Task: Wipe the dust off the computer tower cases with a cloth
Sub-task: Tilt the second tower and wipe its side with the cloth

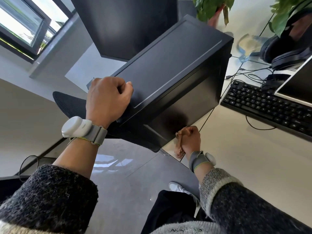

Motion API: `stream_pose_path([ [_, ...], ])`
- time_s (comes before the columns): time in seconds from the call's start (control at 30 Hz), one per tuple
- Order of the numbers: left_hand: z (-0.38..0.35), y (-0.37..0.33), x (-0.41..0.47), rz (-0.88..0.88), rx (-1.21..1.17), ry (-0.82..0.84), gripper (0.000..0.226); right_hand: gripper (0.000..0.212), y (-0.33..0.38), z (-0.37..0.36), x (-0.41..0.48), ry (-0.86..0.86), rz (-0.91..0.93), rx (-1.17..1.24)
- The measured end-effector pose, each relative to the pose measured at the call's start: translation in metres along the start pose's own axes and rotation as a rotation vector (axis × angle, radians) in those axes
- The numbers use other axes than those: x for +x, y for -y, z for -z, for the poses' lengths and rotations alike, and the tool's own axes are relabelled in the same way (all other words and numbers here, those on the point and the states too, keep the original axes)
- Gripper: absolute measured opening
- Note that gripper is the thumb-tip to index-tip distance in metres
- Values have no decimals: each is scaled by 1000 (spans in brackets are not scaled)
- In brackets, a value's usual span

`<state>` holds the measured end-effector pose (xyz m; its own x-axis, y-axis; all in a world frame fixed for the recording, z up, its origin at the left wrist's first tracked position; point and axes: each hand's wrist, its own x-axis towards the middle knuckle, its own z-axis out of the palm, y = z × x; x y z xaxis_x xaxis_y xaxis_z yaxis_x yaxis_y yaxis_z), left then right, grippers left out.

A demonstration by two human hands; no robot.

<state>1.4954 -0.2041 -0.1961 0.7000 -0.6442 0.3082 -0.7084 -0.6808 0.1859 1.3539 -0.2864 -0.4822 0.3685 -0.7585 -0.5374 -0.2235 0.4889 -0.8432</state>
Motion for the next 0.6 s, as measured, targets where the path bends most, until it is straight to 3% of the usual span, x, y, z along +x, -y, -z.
stream_pose_path([
  [0.13,0,-1,0,7,1,-7,49,6,-1,7,21,6,-31,-40],
  [0.27,0,-1,0,6,5,-21,51,14,26,5,3,-2,35,121],
  [0.43,0,-1,1,5,17,-6,49,7,-19,12,49,27,-129,1],
  [0.6,-1,0,1,9,12,-20,48,7,39,11,9,-26,-21,102],
])
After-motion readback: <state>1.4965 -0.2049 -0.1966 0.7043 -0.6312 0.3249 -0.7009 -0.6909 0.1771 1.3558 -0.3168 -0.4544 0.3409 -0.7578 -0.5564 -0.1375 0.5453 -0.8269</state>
